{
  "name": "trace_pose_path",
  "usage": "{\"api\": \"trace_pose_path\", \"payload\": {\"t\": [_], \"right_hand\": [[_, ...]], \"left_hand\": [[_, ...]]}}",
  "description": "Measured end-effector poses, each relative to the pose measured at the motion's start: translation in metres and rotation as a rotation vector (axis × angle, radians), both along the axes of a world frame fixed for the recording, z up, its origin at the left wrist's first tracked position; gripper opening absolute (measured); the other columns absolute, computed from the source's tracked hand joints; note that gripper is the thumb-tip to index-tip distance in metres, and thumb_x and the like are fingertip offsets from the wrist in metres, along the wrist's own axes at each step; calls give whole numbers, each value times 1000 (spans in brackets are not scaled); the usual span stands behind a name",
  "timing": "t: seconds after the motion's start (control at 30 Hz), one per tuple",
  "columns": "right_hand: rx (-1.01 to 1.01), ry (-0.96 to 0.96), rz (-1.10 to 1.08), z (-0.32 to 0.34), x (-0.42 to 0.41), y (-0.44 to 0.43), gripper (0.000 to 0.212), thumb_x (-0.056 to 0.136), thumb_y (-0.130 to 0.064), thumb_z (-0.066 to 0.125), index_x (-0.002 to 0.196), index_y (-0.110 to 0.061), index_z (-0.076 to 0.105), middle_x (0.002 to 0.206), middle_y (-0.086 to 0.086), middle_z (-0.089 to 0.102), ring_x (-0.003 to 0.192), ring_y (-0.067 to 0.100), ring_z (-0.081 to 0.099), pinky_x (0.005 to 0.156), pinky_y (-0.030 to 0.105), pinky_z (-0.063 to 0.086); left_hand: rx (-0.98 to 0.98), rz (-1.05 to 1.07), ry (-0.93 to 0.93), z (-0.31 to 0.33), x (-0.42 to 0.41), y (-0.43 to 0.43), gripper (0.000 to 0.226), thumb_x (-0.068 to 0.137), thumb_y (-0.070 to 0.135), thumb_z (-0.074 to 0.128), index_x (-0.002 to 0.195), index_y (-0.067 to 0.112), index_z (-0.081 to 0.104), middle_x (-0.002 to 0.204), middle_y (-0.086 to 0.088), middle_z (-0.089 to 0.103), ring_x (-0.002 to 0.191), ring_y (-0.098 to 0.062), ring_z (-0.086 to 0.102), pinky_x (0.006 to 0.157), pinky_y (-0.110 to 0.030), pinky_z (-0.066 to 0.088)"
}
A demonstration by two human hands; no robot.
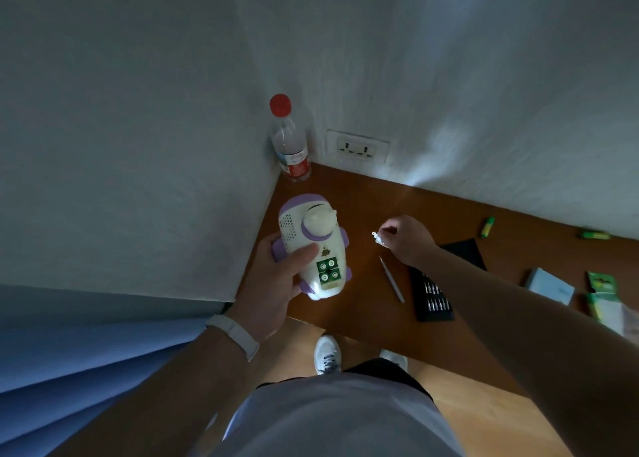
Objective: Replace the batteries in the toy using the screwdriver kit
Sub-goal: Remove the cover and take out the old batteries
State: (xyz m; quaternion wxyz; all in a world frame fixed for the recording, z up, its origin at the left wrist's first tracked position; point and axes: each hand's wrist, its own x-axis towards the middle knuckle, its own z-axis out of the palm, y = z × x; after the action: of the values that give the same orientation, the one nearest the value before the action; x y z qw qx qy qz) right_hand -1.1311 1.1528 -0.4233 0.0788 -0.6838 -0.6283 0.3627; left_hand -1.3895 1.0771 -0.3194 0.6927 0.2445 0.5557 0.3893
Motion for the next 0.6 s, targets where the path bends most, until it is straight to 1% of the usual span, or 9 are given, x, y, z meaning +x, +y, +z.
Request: {"api": "trace_pose_path", "payload": {"t": [0.07, 0.17, 0.2, 0.27, 0.33, 0.4, 0.47, 0.53, 0.6], "right_hand": [[-3, 12, -7, 0, 1, 0, 21, 96, -28, 57, 104, -14, 72, 94, -2, 69, 84, 13, 63, 73, 29, 50], [-21, 38, -35, 3, 5, -3, 22, 94, -32, 59, 101, -15, 71, 88, -4, 67, 83, 16, 65, 70, 30, 52], [-21, 53, -54, 5, 7, -5, 23, 94, -33, 59, 103, -15, 69, 89, -6, 65, 84, 15, 64, 67, 27, 49], [-16, 88, -96, 13, 11, -9, 25, 94, -34, 59, 108, -16, 68, 93, -9, 60, 85, 7, 59, 62, 19, 39], [-11, 121, -135, 26, 15, -14, 25, 94, -36, 57, 109, -18, 67, 98, -10, 60, 86, 1, 56, 63, 17, 35], [-4, 159, -159, 43, 18, -21, 27, 94, -37, 55, 111, -20, 66, 104, -9, 61, 94, 5, 58, 68, 20, 38], [16, 199, -182, 66, 21, -32, 28, 95, -38, 54, 114, -22, 66, 109, -10, 62, 99, 6, 58, 73, 22, 40], [46, 275, -231, 92, 24, -46, 25, 96, -38, 54, 114, -26, 66, 107, -15, 62, 97, 0, 58, 74, 19, 40], [53, 404, -299, 119, 25, -61, 18, 97, -37, 54, 107, -30, 68, 102, -16, 66, 94, 0, 61, 76, 19, 46]], "left_hand": [[-2, -9, 7, 0, 2, 0, 74, 75, 15, 78, 142, 8, 48, 135, -17, 63, 122, -36, 63, 97, -62, 52], [6, -6, 35, 3, 9, 1, 77, 73, 18, 77, 142, 8, 46, 134, -17, 64, 119, -34, 65, 93, -57, 56], [20, -8, 48, 5, 11, 1, 76, 72, 19, 77, 142, 8, 47, 132, -17, 64, 118, -33, 66, 91, -55, 57], [44, -15, 62, 7, 15, 0, 76, 73, 21, 77, 141, 8, 48, 131, -17, 65, 117, -34, 66, 95, -58, 55], [69, -26, 59, 13, 20, 1, 76, 73, 23, 78, 141, 8, 48, 130, -18, 65, 118, -36, 65, 95, -57, 55], [125, -54, 57, 19, 25, 2, 73, 75, 24, 78, 140, 7, 50, 129, -20, 65, 118, -38, 65, 94, -56, 56], [184, -50, 70, 27, 30, 3, 71, 79, 25, 76, 141, 6, 49, 130, -23, 64, 119, -41, 63, 98, -63, 51], [244, -50, 98, 41, 36, 3, 77, 76, 33, 78, 142, 6, 48, 131, -23, 64, 119, -41, 63, 98, -67, 49], [307, -61, 126, 56, 44, 3, 80, 74, 41, 77, 141, 8, 50, 130, -21, 65, 117, -41, 64, 96, -67, 51]]}}
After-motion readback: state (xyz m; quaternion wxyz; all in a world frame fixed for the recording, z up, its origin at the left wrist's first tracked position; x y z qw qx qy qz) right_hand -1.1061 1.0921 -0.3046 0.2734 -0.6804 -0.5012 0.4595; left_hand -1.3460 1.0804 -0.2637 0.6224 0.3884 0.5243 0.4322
